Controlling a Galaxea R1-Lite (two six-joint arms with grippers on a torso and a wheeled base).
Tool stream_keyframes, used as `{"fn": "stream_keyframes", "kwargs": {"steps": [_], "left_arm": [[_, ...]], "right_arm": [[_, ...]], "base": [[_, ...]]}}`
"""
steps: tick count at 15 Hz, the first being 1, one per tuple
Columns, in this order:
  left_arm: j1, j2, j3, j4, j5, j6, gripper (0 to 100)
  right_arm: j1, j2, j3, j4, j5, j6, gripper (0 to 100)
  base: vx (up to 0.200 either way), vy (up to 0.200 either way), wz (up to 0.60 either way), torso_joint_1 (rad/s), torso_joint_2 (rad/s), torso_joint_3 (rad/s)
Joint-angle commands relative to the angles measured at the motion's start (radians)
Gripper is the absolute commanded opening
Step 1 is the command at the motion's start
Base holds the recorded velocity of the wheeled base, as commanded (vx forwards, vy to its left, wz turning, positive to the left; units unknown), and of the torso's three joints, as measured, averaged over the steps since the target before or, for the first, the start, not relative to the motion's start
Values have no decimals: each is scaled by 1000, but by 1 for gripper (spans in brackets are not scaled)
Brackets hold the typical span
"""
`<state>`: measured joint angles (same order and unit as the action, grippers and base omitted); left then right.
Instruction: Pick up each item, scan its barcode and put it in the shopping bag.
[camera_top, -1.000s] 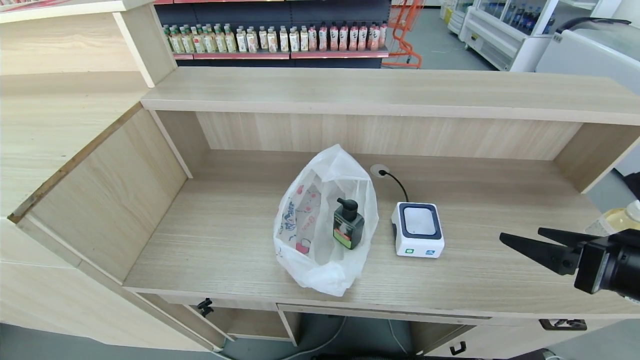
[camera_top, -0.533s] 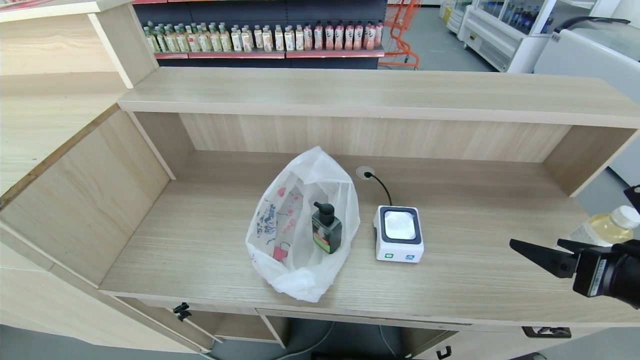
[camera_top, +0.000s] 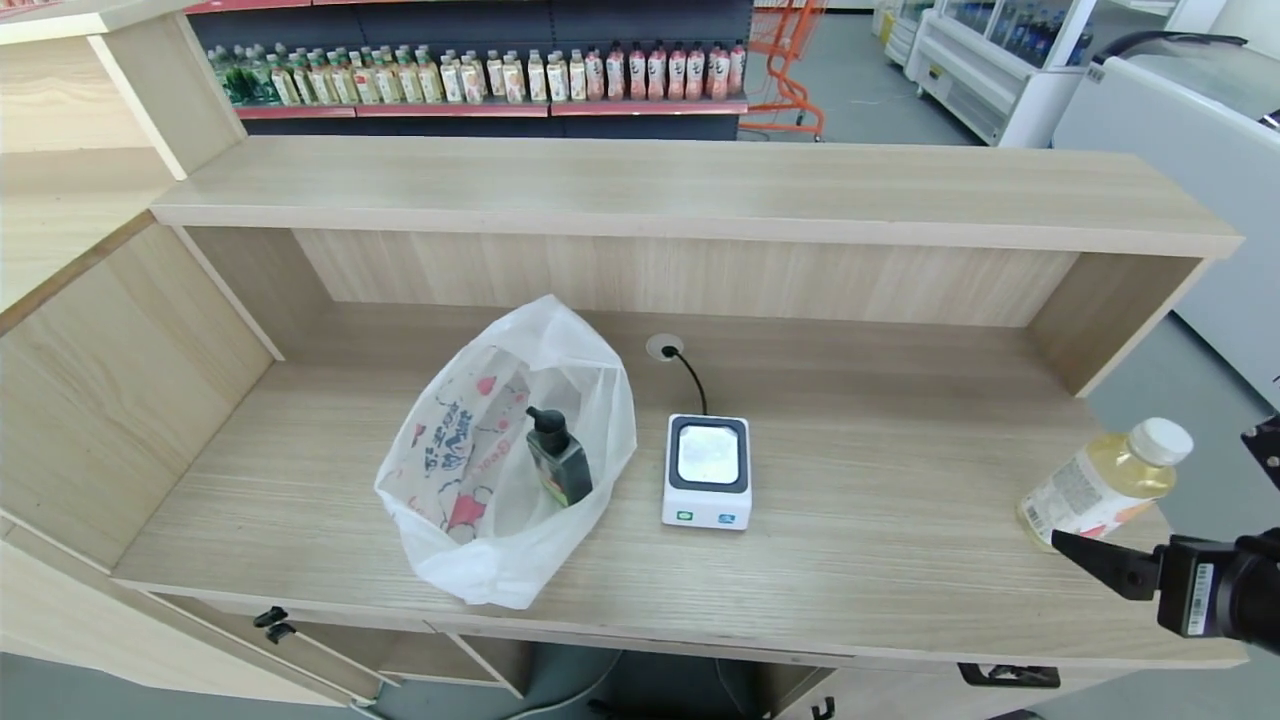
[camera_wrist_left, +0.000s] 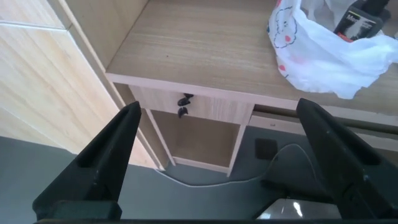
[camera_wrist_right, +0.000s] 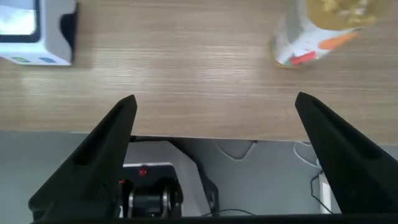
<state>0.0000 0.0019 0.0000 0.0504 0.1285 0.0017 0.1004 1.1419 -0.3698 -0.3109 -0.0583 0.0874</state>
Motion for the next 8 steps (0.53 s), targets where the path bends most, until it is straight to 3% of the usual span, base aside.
{"fn": "stream_keyframes", "kwargs": {"steps": [1, 7, 8], "left_arm": [[0, 0, 0, 0, 0, 0, 100], [0, 0, 0, 0, 2, 3, 100], [0, 0, 0, 0, 0, 1, 100]], "right_arm": [[1, -25, 15, 38, -28, -3, 100], [-68, -25, 32, 76, -87, -86, 100], [-70, -19, 29, 75, -83, -95, 100]], "base": [[0, -200, 0, 7, 7, 2], [0, -200, 0, 1, 4, 3], [0, 0, 0, 0, 0, 0]]}}
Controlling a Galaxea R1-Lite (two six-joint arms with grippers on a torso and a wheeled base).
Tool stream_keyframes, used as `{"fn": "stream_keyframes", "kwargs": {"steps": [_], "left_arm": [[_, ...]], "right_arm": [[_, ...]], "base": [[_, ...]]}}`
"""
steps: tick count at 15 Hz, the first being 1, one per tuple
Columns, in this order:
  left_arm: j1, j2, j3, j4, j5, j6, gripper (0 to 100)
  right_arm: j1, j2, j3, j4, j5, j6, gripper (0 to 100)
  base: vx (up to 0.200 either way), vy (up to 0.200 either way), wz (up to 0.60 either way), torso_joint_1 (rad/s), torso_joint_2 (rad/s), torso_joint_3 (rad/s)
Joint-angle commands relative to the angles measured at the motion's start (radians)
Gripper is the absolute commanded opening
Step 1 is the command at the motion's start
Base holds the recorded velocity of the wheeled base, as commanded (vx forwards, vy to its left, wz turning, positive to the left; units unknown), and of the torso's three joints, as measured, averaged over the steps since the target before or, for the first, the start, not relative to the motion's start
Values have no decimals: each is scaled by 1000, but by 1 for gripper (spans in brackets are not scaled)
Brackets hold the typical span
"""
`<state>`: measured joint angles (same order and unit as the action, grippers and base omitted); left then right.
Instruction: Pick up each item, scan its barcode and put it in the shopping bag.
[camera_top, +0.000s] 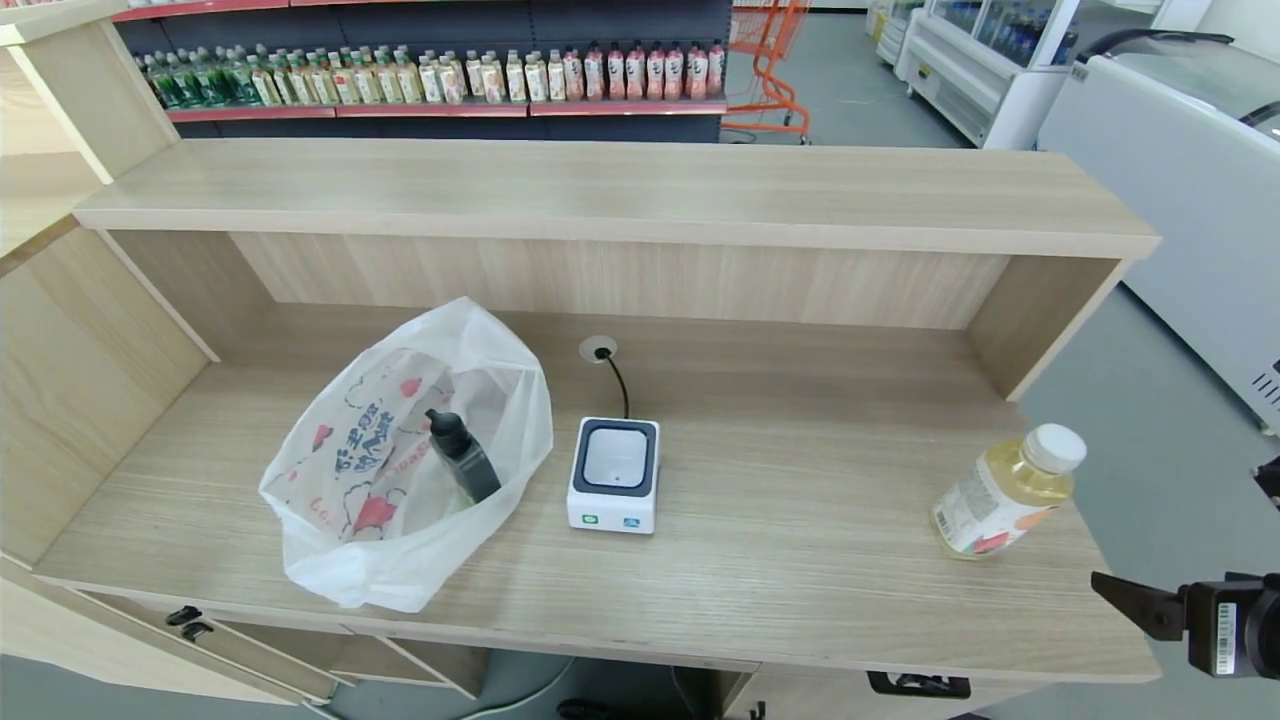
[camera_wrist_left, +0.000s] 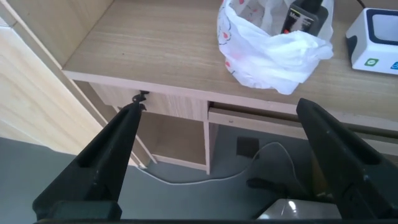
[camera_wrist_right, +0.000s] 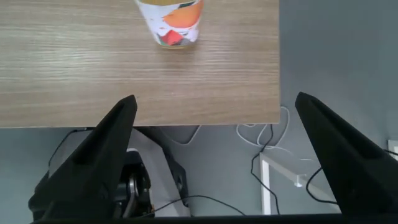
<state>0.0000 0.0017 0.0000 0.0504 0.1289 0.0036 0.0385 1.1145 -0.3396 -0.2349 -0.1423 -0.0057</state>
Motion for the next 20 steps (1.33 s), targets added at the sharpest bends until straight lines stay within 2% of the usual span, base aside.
{"fn": "stream_keyframes", "kwargs": {"steps": [1, 3, 6, 11, 12, 14, 17, 20], "left_arm": [[0, 0, 0, 0, 0, -1, 100], [0, 0, 0, 0, 0, -1, 100], [0, 0, 0, 0, 0, -1, 100], [0, 0, 0, 0, 0, -1, 100], [0, 0, 0, 0, 0, -1, 100], [0, 0, 0, 0, 0, -1, 100], [0, 0, 0, 0, 0, -1, 100], [0, 0, 0, 0, 0, -1, 100]], "right_arm": [[-6, 27, -6, -6, 6, -2, 100], [-3, 82, -4, -64, 72, 9, 100], [-3, 194, 39, -248, 145, 18, 100], [37, 430, 103, -595, 153, 41, 100], [81, 473, 108, -652, 153, 72, 100], [104, 524, 106, -696, 150, 110, 100], [104, 571, 102, -747, 150, 110, 100], [109, 640, 103, -857, 135, 76, 100]], "base": [[0, 0, 0, 0, 0, 0], [0, 0, 0, 0, 0, 0], [0, 0, 0, 0, 0, 0], [0, 0, 0, 0, 0, 0], [0, 0, 0, 0, 0, 0], [0, 0, 0, 0, 0, 0], [0, 0, 0, 0, 0, 0], [0, 0, 0, 0, 0, 0]]}}
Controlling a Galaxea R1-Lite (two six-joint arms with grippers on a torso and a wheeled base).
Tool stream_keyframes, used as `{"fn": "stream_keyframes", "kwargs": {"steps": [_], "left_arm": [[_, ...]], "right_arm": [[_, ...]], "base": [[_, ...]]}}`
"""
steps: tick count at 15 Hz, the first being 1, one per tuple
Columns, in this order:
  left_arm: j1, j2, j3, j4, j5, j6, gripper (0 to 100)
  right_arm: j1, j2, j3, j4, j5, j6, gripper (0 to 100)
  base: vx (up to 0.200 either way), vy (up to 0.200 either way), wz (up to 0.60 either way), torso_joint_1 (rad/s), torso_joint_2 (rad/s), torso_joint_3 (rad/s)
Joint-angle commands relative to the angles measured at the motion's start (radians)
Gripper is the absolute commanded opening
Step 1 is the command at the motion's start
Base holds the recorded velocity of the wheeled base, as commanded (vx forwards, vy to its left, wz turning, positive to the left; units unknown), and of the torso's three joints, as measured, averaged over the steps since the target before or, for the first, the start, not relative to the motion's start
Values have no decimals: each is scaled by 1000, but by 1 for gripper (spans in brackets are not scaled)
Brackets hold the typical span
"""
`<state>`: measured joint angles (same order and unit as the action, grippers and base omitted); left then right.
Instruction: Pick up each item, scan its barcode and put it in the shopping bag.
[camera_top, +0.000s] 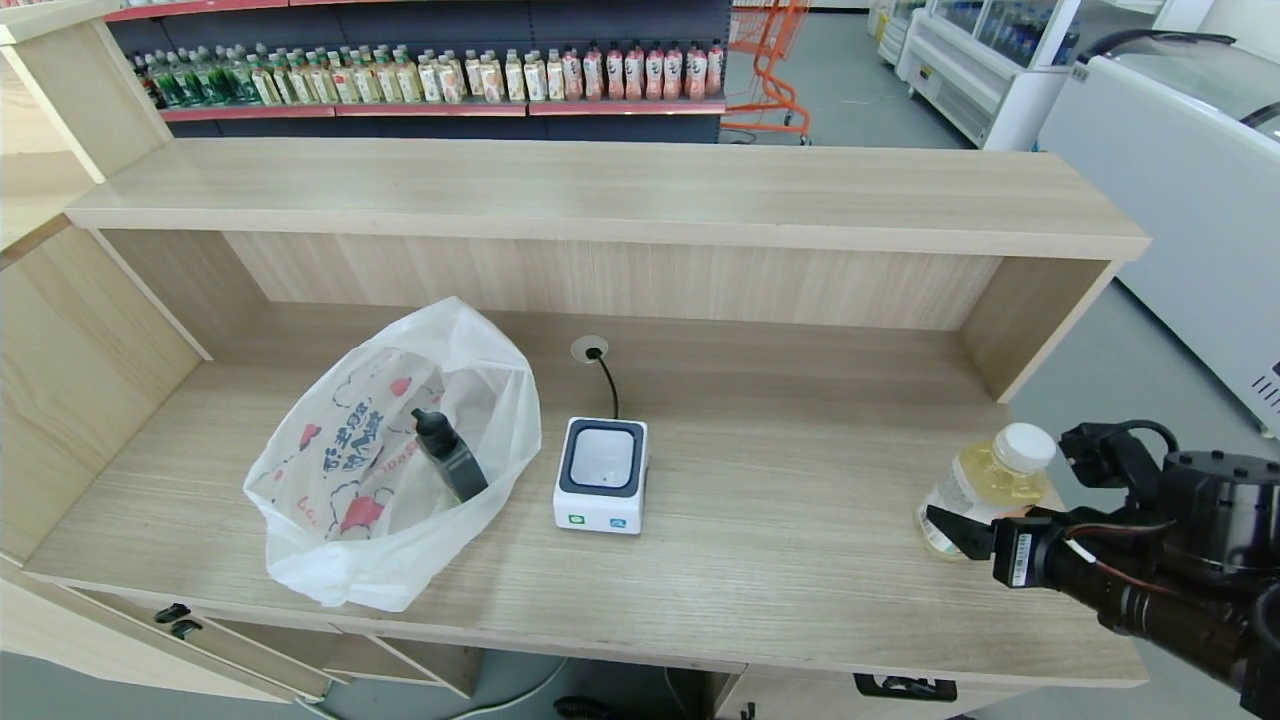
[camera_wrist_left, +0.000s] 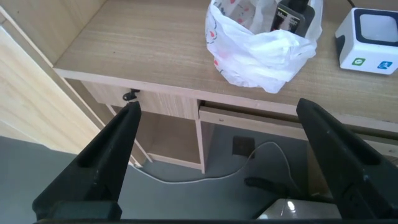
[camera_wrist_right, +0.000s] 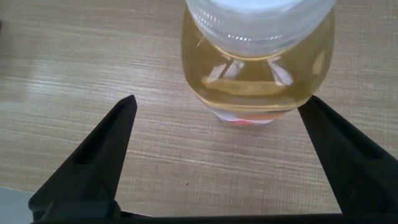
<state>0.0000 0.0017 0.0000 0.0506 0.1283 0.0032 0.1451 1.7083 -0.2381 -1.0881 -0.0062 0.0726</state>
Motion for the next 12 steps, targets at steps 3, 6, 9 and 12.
{"fn": "stream_keyframes", "kwargs": {"steps": [3, 6, 9, 12], "left_arm": [[0, 0, 0, 0, 1, 0, 100], [0, 0, 0, 0, 1, 0, 100], [0, 0, 0, 0, 1, 0, 100], [0, -2, 0, 0, 1, 0, 100]], "right_arm": [[2, 65, -12, -30, -3, -30, 100], [2, 103, -12, -111, -5, -60, 100], [5, 172, -17, -190, -5, -60, 100], [8, 226, -20, -254, -5, -66, 100]], "base": [[0, 0, 0, 0, 0, 0], [0, 0, 0, 0, 0, 0], [0, 0, 0, 0, 0, 0], [0, 0, 0, 0, 0, 0]]}}
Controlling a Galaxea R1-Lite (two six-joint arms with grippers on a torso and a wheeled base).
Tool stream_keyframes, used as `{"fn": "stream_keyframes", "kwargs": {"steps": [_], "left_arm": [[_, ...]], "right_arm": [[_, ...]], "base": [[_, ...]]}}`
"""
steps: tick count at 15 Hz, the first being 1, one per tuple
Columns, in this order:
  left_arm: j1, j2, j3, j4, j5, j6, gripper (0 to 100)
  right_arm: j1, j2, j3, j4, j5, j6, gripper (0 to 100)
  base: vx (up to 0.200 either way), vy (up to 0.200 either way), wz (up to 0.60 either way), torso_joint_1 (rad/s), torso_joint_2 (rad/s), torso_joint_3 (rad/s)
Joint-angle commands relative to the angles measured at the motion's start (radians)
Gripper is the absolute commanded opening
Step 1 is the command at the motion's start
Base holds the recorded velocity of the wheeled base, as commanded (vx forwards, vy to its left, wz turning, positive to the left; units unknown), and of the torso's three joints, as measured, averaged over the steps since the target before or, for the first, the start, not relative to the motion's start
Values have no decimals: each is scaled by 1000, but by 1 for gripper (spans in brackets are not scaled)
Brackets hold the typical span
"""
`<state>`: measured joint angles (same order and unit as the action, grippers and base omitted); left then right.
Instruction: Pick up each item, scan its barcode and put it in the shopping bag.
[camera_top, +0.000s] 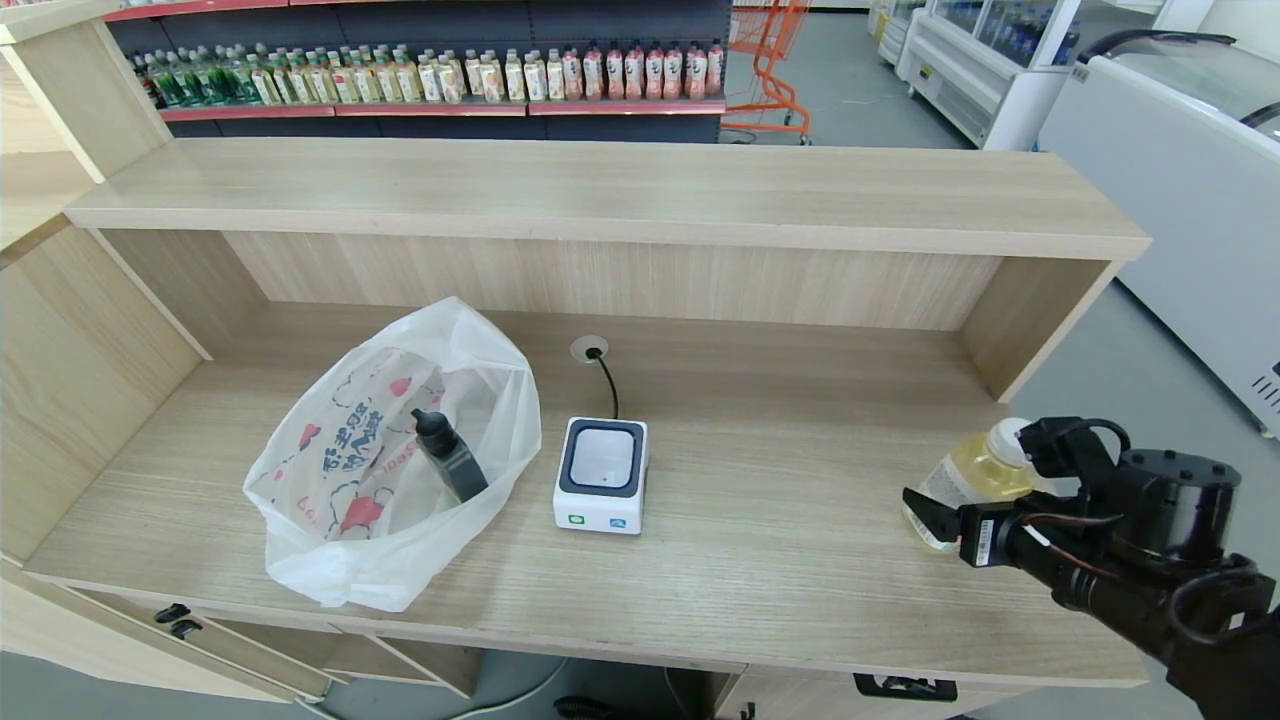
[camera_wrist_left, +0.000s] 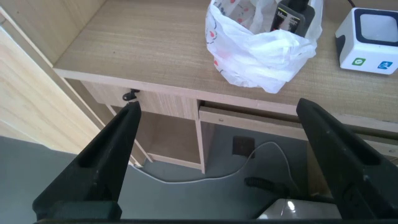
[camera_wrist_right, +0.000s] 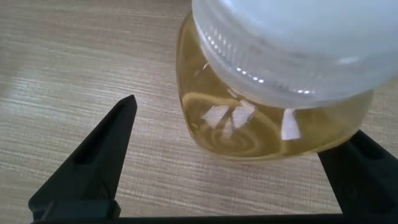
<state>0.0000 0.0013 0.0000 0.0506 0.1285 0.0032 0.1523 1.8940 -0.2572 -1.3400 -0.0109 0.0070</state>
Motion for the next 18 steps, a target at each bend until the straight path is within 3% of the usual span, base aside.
{"fn": "stream_keyframes", "kwargs": {"steps": [1, 5, 12, 13, 18], "left_arm": [[0, 0, 0, 0, 0, 0, 100], [0, 0, 0, 0, 0, 0, 100], [0, 0, 0, 0, 0, 0, 100], [0, 0, 0, 0, 2, 0, 100], [0, 0, 0, 0, 0, 0, 100]], "right_arm": [[1, 51, -4, -5, 0, -5, 100], [6, 103, -34, -79, 0, -18, 100], [16, 151, -114, -91, 11, -21, 100], [21, 151, -117, -96, 11, -21, 0], [24, 148, -148, -125, 34, -24, 0]], "base": [[0, 0, 0, 0, 0, 0], [0, 0, 0, 0, 0, 0], [0, 0, 0, 0, 0, 0], [0, 0, 0, 0, 0, 0], [0, 0, 0, 0, 0, 0]]}}
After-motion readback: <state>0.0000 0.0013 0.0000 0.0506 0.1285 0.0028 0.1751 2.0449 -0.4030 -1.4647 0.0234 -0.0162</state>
